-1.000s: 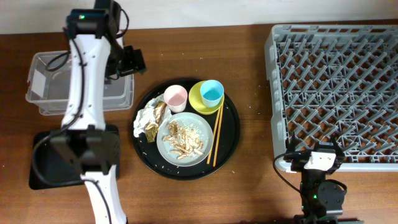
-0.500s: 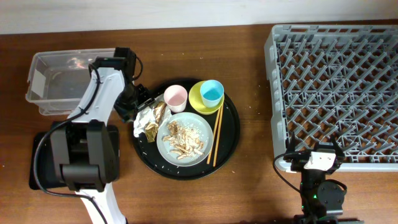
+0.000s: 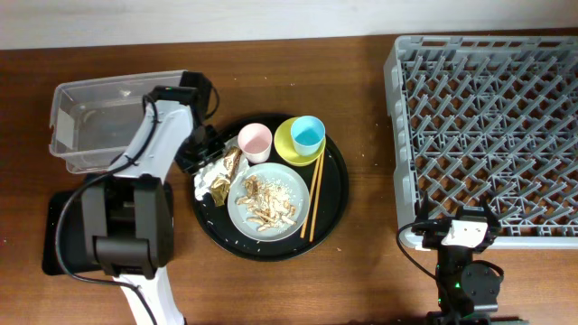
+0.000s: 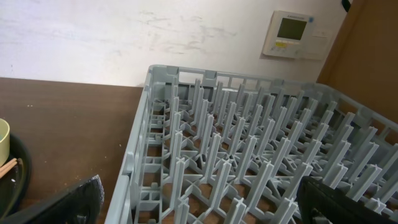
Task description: Sort waste into correct bins and load items into the dishwasher rack
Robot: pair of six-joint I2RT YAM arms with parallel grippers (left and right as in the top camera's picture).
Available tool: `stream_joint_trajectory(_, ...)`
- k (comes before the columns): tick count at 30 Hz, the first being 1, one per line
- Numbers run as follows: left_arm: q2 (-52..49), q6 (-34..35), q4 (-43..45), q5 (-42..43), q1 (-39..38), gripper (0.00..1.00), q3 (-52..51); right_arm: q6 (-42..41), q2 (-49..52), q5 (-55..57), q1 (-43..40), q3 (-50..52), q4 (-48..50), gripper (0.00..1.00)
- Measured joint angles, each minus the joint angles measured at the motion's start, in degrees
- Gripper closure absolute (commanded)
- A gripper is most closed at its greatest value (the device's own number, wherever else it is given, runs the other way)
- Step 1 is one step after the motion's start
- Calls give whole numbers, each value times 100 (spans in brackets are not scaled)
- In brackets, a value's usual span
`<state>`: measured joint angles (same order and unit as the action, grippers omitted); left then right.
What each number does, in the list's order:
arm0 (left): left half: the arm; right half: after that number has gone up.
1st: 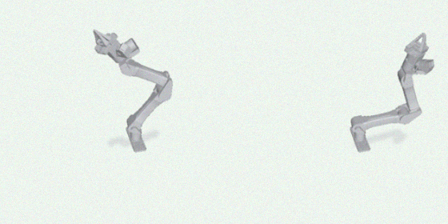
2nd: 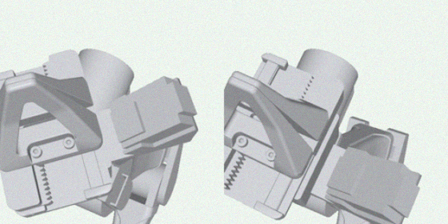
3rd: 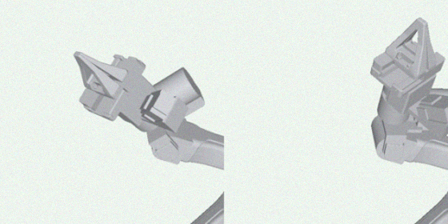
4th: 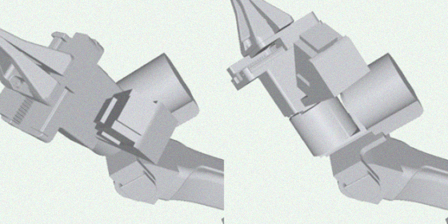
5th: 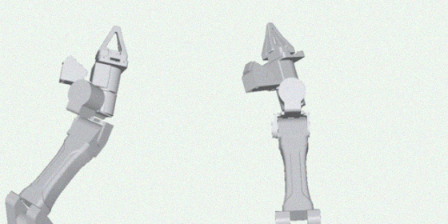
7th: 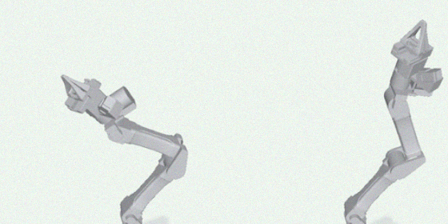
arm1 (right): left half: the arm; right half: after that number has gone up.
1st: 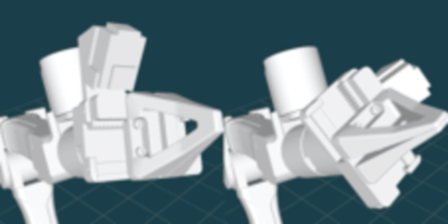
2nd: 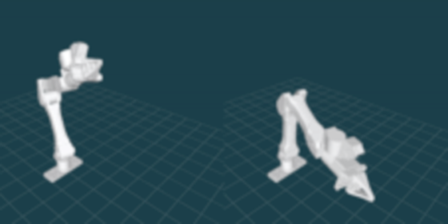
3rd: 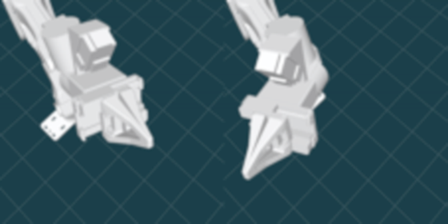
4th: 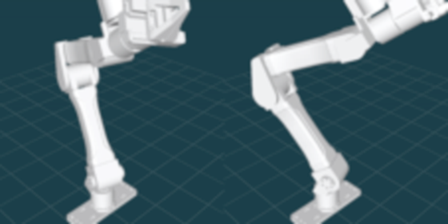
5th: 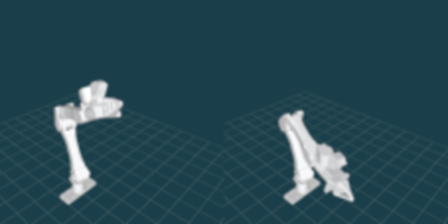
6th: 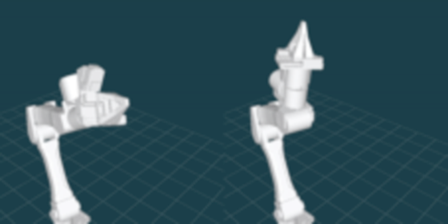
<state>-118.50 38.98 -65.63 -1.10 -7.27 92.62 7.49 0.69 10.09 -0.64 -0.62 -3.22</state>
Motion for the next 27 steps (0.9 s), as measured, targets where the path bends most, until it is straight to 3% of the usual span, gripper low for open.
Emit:
stream_joint_trajectory(8,-15,-1095,190,-603,564,63,-13,4,0,0,0,0,0,2)
stream_joint_trajectory(11,-17,-1200,529,-782,597,63,-22,0,0,0,0,0,0,2)
stream_joint_trajectory(12,-17,-1204,520,-802,627,69,-22,2,0,0,0,0,0,2)
stream_joint_trajectory(17,173,-1244,-166,-866,807,64,22,0,0,0,0,0,0,2)
stream_joint_trajectory(18,608,-1252,-205,-863,809,95,96,-2,0,0,0,0,0,2)
stream_joint_trajectory(19,1128,-1259,-81,-885,883,99,179,0,0,0,0,0,0,2)
stream_joint_trajectory(22,1971,-1244,791,-1176,1718,99,444,0,0,2,0,0,0,2)
stream_joint_trajectory(27,1021,-1244,1147,-1342,2555,99,435,0,0,0,-2,0,0,2)
